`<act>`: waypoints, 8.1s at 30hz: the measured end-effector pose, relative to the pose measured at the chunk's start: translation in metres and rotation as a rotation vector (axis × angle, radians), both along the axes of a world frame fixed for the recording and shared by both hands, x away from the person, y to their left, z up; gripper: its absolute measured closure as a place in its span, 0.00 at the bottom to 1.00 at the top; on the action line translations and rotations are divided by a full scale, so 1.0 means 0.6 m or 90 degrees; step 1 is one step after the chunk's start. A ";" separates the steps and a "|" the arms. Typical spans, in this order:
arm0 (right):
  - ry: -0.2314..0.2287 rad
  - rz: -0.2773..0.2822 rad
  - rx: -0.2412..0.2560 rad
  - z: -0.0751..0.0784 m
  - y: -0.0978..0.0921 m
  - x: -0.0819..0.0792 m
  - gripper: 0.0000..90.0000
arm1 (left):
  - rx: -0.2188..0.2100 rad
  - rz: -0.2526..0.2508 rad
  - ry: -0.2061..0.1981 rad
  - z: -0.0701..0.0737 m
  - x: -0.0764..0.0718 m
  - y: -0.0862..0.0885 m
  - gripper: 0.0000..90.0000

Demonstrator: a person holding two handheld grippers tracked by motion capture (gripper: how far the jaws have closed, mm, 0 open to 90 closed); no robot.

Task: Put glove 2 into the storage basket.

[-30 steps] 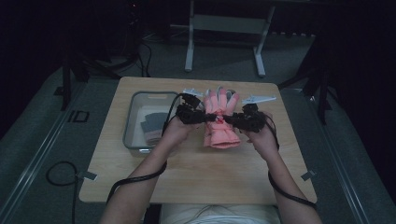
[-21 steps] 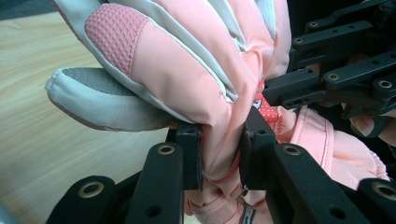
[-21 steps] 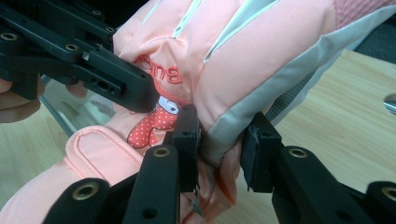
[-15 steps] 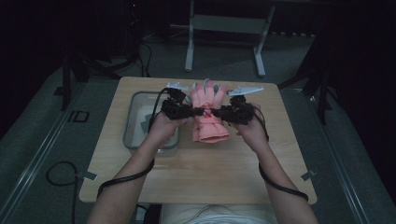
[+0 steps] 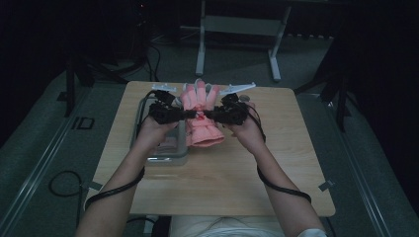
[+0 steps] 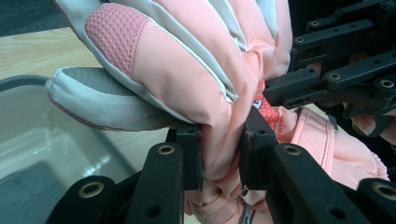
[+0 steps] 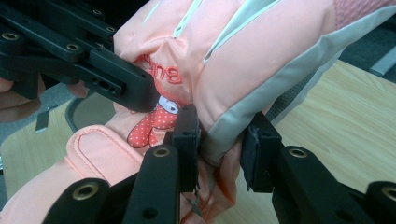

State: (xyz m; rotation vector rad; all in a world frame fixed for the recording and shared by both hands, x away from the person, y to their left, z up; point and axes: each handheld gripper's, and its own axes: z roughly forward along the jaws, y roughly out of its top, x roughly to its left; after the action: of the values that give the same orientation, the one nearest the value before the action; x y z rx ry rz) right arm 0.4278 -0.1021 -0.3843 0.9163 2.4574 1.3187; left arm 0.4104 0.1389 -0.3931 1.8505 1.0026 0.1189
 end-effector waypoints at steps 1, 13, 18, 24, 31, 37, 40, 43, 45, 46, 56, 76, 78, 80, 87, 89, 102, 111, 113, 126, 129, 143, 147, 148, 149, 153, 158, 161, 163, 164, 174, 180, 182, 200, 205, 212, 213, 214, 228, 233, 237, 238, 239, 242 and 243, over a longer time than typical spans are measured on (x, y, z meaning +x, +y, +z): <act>0.000 0.003 -0.002 0.001 0.008 0.001 0.78 | -0.002 0.006 0.001 0.000 0.000 0.007 0.81; 0.010 0.053 -0.017 0.001 0.097 0.024 0.78 | -0.005 0.074 0.006 -0.008 -0.016 0.085 0.81; 0.013 0.076 -0.025 -0.005 0.130 0.032 0.78 | -0.001 0.101 0.008 -0.017 -0.024 0.113 0.81; 0.019 0.096 -0.036 -0.013 0.169 0.039 0.78 | -0.005 0.127 0.018 -0.027 -0.030 0.143 0.81; 0.027 0.108 -0.047 -0.018 0.183 0.050 0.78 | -0.022 0.132 0.021 -0.040 -0.025 0.154 0.81; 0.037 0.101 -0.060 -0.037 0.188 0.059 0.78 | -0.019 0.138 0.035 -0.064 -0.015 0.151 0.81; 0.042 0.095 -0.067 -0.052 0.188 0.064 0.78 | -0.023 0.139 0.048 -0.081 -0.006 0.150 0.81; 0.052 0.086 -0.075 -0.067 0.188 0.069 0.78 | -0.027 0.137 0.060 -0.098 0.003 0.148 0.81; 0.059 0.083 -0.077 -0.078 0.188 0.074 0.78 | -0.029 0.141 0.074 -0.109 0.007 0.147 0.81; 0.064 0.083 -0.080 -0.083 0.189 0.076 0.78 | -0.027 0.144 0.078 -0.113 0.009 0.147 0.81; 0.100 0.079 -0.091 -0.130 0.204 0.087 0.78 | 0.018 0.166 0.131 -0.142 0.019 0.149 0.80; 0.155 0.059 -0.098 -0.157 0.221 0.116 0.69 | 0.114 0.242 0.156 -0.153 0.029 0.139 0.48; 0.148 0.060 -0.104 -0.157 0.220 0.116 0.67 | 0.124 0.241 0.148 -0.154 0.029 0.135 0.47; 0.129 0.056 -0.122 -0.156 0.219 0.114 0.65 | 0.140 0.246 0.139 -0.154 0.028 0.132 0.44; 0.139 0.048 -0.092 -0.153 0.210 0.115 0.63 | 0.147 0.262 0.126 -0.150 0.026 0.133 0.36; 0.145 0.049 -0.080 -0.148 0.207 0.116 0.63 | 0.138 0.263 0.118 -0.146 0.025 0.135 0.35; 0.129 0.061 -0.057 -0.114 0.201 0.107 0.62 | 0.153 0.292 0.086 -0.117 0.018 0.140 0.32; 0.125 0.064 -0.035 -0.100 0.193 0.102 0.59 | 0.130 0.291 0.073 -0.104 0.008 0.144 0.32; 0.127 0.066 -0.032 -0.099 0.190 0.102 0.59 | 0.125 0.289 0.069 -0.101 0.005 0.143 0.32; 0.124 0.065 -0.010 -0.093 0.154 0.095 0.58 | 0.116 0.270 0.038 -0.078 -0.015 0.131 0.31; 0.115 0.074 -0.010 -0.083 0.146 0.088 0.56 | 0.111 0.263 0.018 -0.068 -0.024 0.124 0.34; 0.070 0.098 -0.003 -0.060 0.096 0.056 0.39 | 0.106 0.186 -0.029 -0.047 -0.072 0.050 0.30; 0.068 0.108 0.001 -0.066 0.083 0.049 0.31 | 0.098 0.166 -0.027 -0.048 -0.079 0.031 0.30; 0.070 0.108 0.005 -0.067 0.079 0.047 0.29 | 0.105 0.163 -0.031 -0.048 -0.081 0.026 0.30; 0.069 0.112 0.007 -0.069 0.075 0.046 0.28 | 0.106 0.161 -0.032 -0.049 -0.083 0.022 0.28; 0.066 0.120 0.007 -0.078 0.064 0.042 0.23 | 0.098 0.141 -0.037 -0.052 -0.091 0.003 0.24; 0.061 0.103 0.003 -0.086 0.049 0.040 0.22 | 0.089 0.113 -0.053 -0.053 -0.105 -0.017 0.17; 0.054 0.100 -0.001 -0.089 0.043 0.040 0.21 | 0.087 0.103 -0.060 -0.054 -0.114 -0.029 0.17; 0.052 0.097 -0.005 -0.095 0.033 0.040 0.20 | 0.090 0.092 -0.073 -0.056 -0.124 -0.041 0.15; 0.051 0.094 -0.005 -0.097 0.029 0.041 0.20 | 0.090 0.092 -0.073 -0.056 -0.124 -0.041 0.15; 0.033 0.073 -0.027 -0.116 -0.002 0.036 0.18 | 0.087 0.039 -0.087 -0.068 -0.160 -0.078 0.02; 0.034 0.064 -0.046 -0.132 -0.009 0.034 0.18 | 0.095 0.014 -0.094 -0.076 -0.176 -0.096 0.02; 0.039 0.060 -0.050 -0.141 -0.013 0.034 0.19 | 0.095 0.003 -0.097 -0.081 -0.183 -0.103 0.02; 0.052 0.025 -0.067 -0.219 -0.052 0.035 0.19 | 0.076 -0.058 -0.089 -0.170 -0.204 -0.137 0.02; 0.050 0.020 -0.066 -0.228 -0.059 0.032 0.19 | 0.082 -0.055 -0.076 -0.202 -0.201 -0.138 0.02; 0.046 0.004 -0.076 -0.245 -0.067 0.034 0.18 | 0.098 -0.051 -0.090 -0.233 -0.201 -0.141 0.02; 0.043 -0.001 -0.079 -0.247 -0.069 0.034 0.17 | 0.098 -0.051 -0.091 -0.235 -0.202 -0.141 0.02; 0.042 -0.003 -0.079 -0.249 -0.070 0.034 0.17 | 0.098 -0.050 -0.091 -0.238 -0.203 -0.141 0.02; 0.017 -0.105 -0.080 -0.282 -0.103 0.040 0.16 | 0.119 -0.052 -0.107 -0.263 -0.203 -0.137 0.02; -0.015 -0.197 -0.079 -0.289 -0.125 0.043 0.16 | 0.107 -0.062 -0.107 -0.265 -0.203 -0.139 0.02; -0.015 -0.237 -0.071 -0.290 -0.135 0.043 0.16 | 0.118 -0.061 -0.105 -0.269 -0.203 -0.140 0.02; -0.014 -0.241 -0.068 -0.291 -0.136 0.043 0.16 | 0.121 -0.061 -0.104 -0.269 -0.202 -0.140 0.02; -0.015 -0.245 -0.071 -0.291 -0.137 0.043 0.16 | 0.122 -0.061 -0.104 -0.270 -0.202 -0.140 0.02; -0.012 -0.249 -0.070 -0.293 -0.139 0.044 0.16 | 0.118 -0.063 -0.096 -0.272 -0.201 -0.140 0.02; -0.016 -0.252 -0.072 -0.293 -0.139 0.044 0.16 | 0.120 -0.063 -0.096 -0.273 -0.201 -0.141 0.02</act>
State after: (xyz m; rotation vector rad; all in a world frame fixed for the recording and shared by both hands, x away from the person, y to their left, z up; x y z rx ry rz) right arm 0.4542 -0.1857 -0.5600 1.2651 2.1557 1.0364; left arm 0.2899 0.0544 -0.5570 2.0251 0.8166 0.2972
